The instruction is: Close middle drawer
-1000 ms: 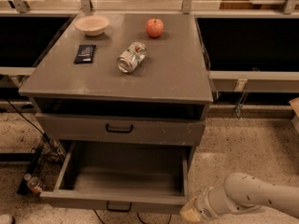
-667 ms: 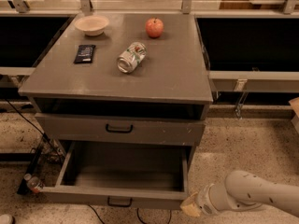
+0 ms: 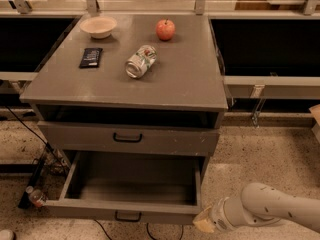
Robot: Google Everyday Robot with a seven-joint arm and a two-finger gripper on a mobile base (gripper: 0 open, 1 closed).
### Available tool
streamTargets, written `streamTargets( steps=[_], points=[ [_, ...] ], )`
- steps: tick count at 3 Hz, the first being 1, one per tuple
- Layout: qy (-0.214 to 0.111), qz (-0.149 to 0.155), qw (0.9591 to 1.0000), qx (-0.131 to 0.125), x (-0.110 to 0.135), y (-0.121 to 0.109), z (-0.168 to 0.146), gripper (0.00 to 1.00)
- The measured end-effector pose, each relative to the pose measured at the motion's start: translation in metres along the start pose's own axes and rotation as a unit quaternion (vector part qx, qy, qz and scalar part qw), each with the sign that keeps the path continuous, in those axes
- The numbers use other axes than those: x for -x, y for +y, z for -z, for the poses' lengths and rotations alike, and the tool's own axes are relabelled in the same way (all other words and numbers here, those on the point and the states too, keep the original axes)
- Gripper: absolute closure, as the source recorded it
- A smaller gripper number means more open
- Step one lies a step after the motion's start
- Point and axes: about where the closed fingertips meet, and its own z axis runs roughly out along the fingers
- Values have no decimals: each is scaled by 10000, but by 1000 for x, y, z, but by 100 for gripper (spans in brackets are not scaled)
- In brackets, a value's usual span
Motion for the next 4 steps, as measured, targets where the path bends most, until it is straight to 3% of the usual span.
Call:
streamTargets(
  steps=[2,4],
  points=[
    [0,0,10000,0,0,0,0,3],
    [0,0,10000,1,0,0,0,0]
  ],
)
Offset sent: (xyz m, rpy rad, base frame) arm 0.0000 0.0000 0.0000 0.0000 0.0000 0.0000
